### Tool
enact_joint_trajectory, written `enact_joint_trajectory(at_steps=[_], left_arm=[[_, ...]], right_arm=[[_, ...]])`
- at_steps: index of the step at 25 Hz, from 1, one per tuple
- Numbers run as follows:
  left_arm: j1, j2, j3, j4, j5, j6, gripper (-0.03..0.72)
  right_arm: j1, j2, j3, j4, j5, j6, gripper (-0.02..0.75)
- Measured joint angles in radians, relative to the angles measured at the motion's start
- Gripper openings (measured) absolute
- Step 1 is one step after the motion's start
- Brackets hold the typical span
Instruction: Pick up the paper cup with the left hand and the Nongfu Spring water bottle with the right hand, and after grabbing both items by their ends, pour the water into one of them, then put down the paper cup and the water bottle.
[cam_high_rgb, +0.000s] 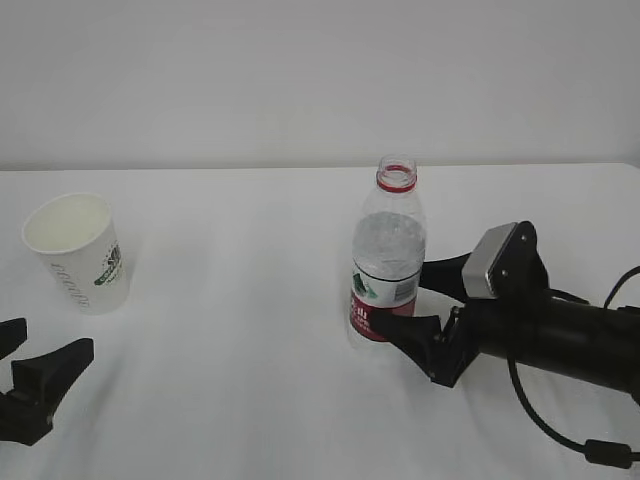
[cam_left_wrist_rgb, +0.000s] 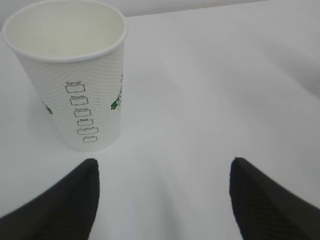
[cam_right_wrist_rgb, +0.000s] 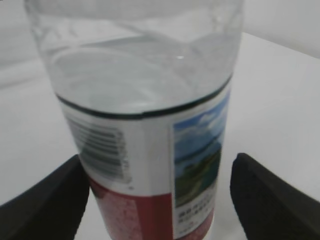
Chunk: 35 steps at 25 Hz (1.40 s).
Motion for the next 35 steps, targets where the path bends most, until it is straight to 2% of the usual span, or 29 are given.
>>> enact_joint_trajectory(at_steps=[13,26,35], left_arm=[[0.0,0.0,0.0,-0.006,0.0,0.0,0.588],[0.0,0.0,0.0,-0.008,0.0,0.0,0.587],[0.0,0.0,0.0,-0.008,0.0,0.0,0.58]], right_arm=[[0.118,0.04,-0.144,0.0,0.047,0.011,0.659],[0.121,0.042,-0.146,0.002,0.071,0.011,0.539],[0.121,0.042,-0.146,0.006,0.066,0.023,0.483]])
